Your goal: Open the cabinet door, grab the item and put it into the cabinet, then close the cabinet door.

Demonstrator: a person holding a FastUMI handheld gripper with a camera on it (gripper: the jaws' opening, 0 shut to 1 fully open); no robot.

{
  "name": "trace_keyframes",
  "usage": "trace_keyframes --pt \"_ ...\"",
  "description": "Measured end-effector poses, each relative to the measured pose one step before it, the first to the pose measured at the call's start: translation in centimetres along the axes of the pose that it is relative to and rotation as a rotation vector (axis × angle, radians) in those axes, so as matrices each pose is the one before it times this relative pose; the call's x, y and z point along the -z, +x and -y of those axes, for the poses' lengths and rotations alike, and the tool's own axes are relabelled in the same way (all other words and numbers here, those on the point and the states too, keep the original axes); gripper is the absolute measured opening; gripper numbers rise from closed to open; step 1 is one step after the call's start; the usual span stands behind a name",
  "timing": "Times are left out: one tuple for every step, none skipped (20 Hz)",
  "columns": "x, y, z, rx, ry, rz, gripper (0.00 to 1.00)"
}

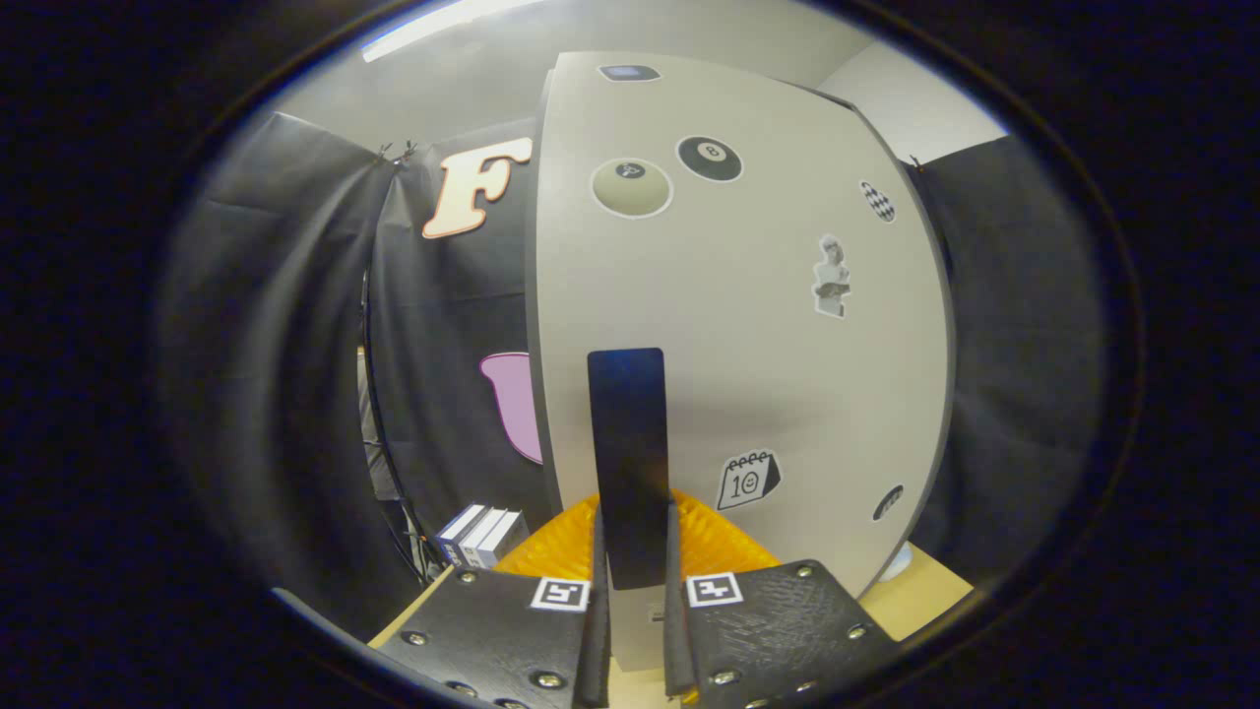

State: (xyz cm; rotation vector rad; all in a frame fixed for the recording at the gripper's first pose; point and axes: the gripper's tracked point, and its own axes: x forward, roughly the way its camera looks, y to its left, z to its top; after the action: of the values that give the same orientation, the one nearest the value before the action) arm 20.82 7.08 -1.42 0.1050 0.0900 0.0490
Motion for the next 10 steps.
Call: trace_keyframes --pt "-0.087 -0.828 0.362 -0.0062 0.0051 -0.00599 0.21" --pt "-0.036 -0.762 0.393 -0.0033 0.00553 -0.00453 0.22" --pt "-0.006 -0.776 0.452 -0.00021 0.00034 -0.00449 0.21" --pt "0.05 -0.932 0.482 0.00239 0.00012 -0.00335 0.21" --pt "-0.108 -0.898 0.456 0.00441 0.00792 -0.00194 0.21" --pt "-0.027 -0.979 0.436 0.00433 0.01711 -0.01054 0.21" --pt "-0.075 -0.867 0.453 0.0016 0.00777 -0.00168 0.21" --pt "0.07 -0.862 0.64 0.00084 -0.00023 0.00001 0.21" --pt "-0.116 -0.729 0.498 0.00154 0.00022 -0.00158 0.21" --pt "0.098 -0.679 0.468 0.0016 -0.00255 -0.00512 0.21"
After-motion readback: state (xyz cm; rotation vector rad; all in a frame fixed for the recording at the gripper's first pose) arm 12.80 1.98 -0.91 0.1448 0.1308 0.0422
